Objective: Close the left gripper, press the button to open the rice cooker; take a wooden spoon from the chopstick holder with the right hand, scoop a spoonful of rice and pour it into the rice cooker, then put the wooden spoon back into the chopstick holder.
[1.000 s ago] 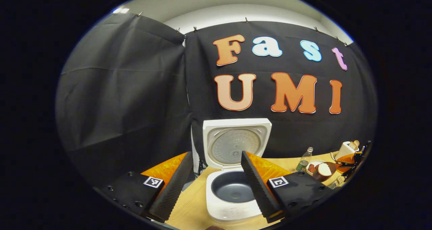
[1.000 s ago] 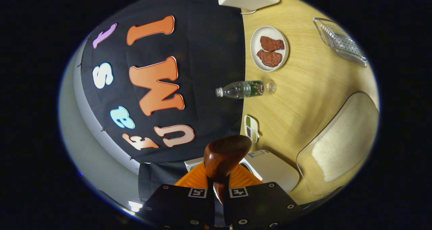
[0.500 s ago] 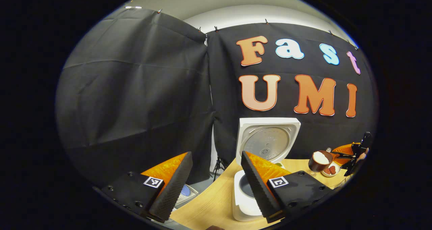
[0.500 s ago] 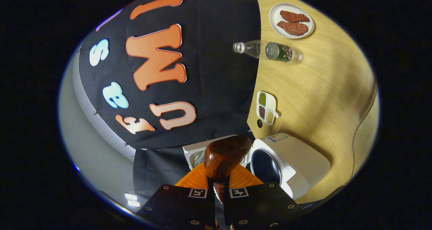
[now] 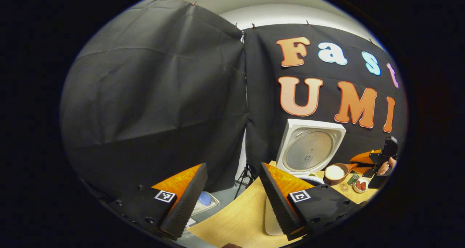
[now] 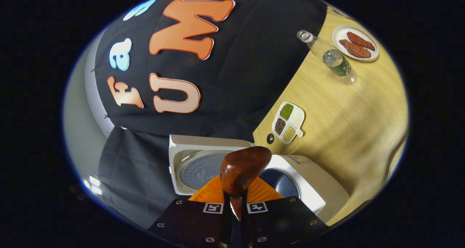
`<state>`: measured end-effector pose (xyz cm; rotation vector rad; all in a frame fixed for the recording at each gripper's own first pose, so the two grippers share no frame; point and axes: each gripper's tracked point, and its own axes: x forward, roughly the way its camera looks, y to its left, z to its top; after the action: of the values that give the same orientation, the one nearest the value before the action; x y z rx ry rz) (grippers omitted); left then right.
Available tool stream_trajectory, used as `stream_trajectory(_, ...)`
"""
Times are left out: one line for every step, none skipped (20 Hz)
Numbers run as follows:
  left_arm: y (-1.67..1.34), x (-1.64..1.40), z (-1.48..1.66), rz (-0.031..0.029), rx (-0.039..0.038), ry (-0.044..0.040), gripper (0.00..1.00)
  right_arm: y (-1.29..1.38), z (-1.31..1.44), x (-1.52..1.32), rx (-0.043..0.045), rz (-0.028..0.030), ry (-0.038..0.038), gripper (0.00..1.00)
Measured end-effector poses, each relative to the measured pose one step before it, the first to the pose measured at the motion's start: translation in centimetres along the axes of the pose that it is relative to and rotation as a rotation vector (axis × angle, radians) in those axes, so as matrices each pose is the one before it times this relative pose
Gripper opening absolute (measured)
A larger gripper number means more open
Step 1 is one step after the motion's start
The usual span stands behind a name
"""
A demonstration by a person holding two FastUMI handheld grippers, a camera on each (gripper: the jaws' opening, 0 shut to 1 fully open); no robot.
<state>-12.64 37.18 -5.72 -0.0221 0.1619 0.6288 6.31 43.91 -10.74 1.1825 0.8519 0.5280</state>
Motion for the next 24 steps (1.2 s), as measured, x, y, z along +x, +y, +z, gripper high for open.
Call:
stream_trajectory(0.735,-0.07,-0.083,0.0136,-0.00408,0.00026,0.98,-0.629,-0.461,0.565,-0.03815,-0.03099,0.00556,0.1)
stream_trajectory(0.746,0.136,-0.106,0.01799,0.00093,0.00232,0.98,-0.456,-0.649,0.612,-0.0248,-0.02163,0.01246,0.1)
stream_trajectory(0.38,0.293,-0.261,0.01663,0.00075,0.00183,0.99,-0.223,-0.606,0.298,-0.02089,-0.01782,0.00757,0.09)
stream_trajectory(0.153,0.206,-0.102,0.01099,-0.00146,0.006,0.98,-0.088,-0.317,0.298,-0.02403,-0.0134,0.00137,0.1)
stream_trajectory(0.776,-0.225,-0.223,0.00747,-0.00514,0.00366,0.99,-0.243,-0.326,0.359,-0.02977,-0.01561,0.00074,0.1)
stream_trajectory(0.303,-0.15,-0.057,0.00397,-0.0055,0.00412,0.98,-0.207,-0.282,0.459,-0.02833,-0.02287,0.00173,0.1)
stream_trajectory(0.368,-0.115,-0.178,0.00445,-0.00492,0.00188,0.98,-0.116,-0.121,0.102,-0.02537,-0.01841,0.00102,0.1)
stream_trajectory(-0.134,-0.152,-0.088,-0.00378,-0.00106,0.00417,0.98,-0.108,-0.103,0.129,-0.02772,-0.0144,-0.002,0.1)
stream_trajectory(-0.086,-0.089,-0.223,0.00018,0.00367,0.00007,0.98,0.074,-0.11,-0.091,-0.0191,-0.00577,-0.00297,0.1)
stream_trajectory(-0.222,-0.028,-0.049,-0.00384,0.00707,0.00043,0.98,0.005,0.13,0.008,-0.01756,-0.0059,-0.00558,0.1)
stream_trajectory(-0.273,-0.142,-0.039,-0.00426,0.00826,-0.00153,0.98,0.194,0.194,0.022,-0.01745,0.00013,-0.00842,0.1)
stream_trajectory(-0.293,0.071,0.162,-0.00488,0.00969,-0.00294,0.98,0.247,0.232,0.087,-0.02456,-0.0044,-0.00692,0.1)
stream_trajectory(-0.33,-0.043,-0.041,-0.006,0.00808,-0.00088,0.98,0.395,0.191,0.005,-0.0253,-0.00951,-0.00529,0.1)
stream_trajectory(-0.186,0.105,-0.034,-0.00038,0.00585,0.00174,0.99,0.144,0.326,0.087,-0.0317,-0.00935,-0.00701,0.1)
stream_trajectory(-0.194,-0.008,-0.069,-0.00688,0.00432,0.00149,0.99,0.079,0.382,0.104,-0.03145,-0.00855,-0.01329,0.1)
stream_trajectory(-0.208,-0.012,0.011,-0.00261,0.00507,0.00107,0.98,0.204,0.406,-0.238,-0.02026,-0.00321,-0.01255,0.1)
stream_trajectory(-0.237,-0.014,-0.133,-0.00265,0.00369,-0.00021,0.98,0.301,0.385,-0.036,-0.01545,0.00226,-0.00965,0.1)
stream_trajectory(-0.15,-0.092,-0.046,-0.00362,0.00323,0.00041,0.98,0.286,0.188,-0.152,-0.0106,0.00278,-0.00672,0.1)
stream_trajectory(-0.061,-0.133,-0.03,-0.00176,0.00139,0.00101,0.98,0.204,0.213,0.058,-0.01478,0.00174,-0.00419,0.1)
stream_trajectory(-0.196,0.115,0.049,-0.00388,0.00052,0.00238,0.98,0.198,0.31,0.007,-0.01465,-0.00043,-0.00889,0.1)
stream_trajectory(0.003,0.095,-0.068,0.00041,-0.00034,0.00139,0.98,0.139,0.215,0.036,-0.01764,-0.00073,-0.00852,0.1)
stream_trajectory(-0.023,0.05,-0.193,-0.00116,-0.00273,0.00621,0.98,0.134,0.025,-0.092,-0.01441,-0.00462,-0.00391,0.1)
stream_trajectory(0.125,-0.043,-0.177,0.00349,-0.00075,0.00493,0.98,0.123,-0.108,0.059,-0.00983,-0.00314,0.00249,0.1)
stream_trajectory(0.205,0.098,-0.117,0.00684,0.00263,0.00195,0.99,0.108,-0.118,-0.007,-0.0077,0.00072,0.00198,0.1)
